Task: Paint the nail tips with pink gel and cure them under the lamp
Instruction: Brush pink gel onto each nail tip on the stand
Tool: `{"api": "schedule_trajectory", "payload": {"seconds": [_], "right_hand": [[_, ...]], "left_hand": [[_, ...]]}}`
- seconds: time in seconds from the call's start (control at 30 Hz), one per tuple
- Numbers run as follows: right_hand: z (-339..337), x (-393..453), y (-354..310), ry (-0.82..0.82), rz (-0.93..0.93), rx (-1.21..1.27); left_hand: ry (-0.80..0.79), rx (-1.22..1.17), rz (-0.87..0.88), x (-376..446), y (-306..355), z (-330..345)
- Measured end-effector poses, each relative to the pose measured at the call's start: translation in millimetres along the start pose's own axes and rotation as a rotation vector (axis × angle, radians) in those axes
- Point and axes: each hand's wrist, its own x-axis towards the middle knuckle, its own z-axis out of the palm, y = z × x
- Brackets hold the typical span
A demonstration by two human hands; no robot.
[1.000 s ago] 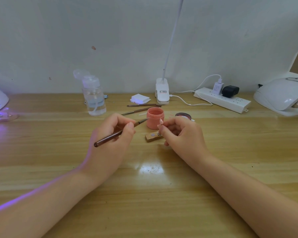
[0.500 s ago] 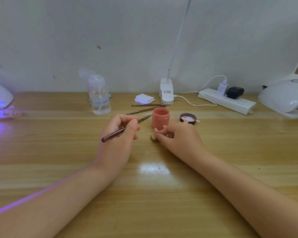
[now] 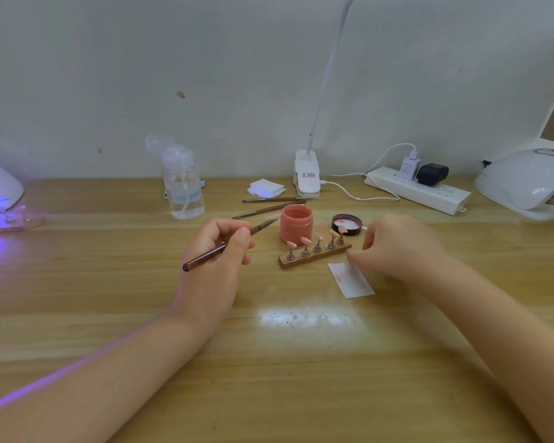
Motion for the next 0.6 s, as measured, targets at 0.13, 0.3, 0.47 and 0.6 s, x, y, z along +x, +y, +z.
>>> {"api": "schedule_trajectory", "payload": {"seconds": [0.13, 0.3, 0.47, 0.6], "right_hand": [[14.0, 5.3, 8.2, -0.029, 0.022, 0.148], [18.0, 8.8, 19.1, -0.142, -0.054, 0.258], [18.8, 12.3, 25.9, -0.173, -0.066, 0.404], [21.7, 14.8, 24.6, -0.163, -0.135, 0.295]], "left_hand": [[-0.014, 0.009, -0.009, 1.4, -1.5, 0.2], [-0.005, -0.004, -0.010, 2.5, -2.4, 1.8], [-0.003, -0.014, -0.030, 2.9, -4.4, 1.0], [0.000, -0.006, -0.028, 2.9, -4.9, 0.7]]}}
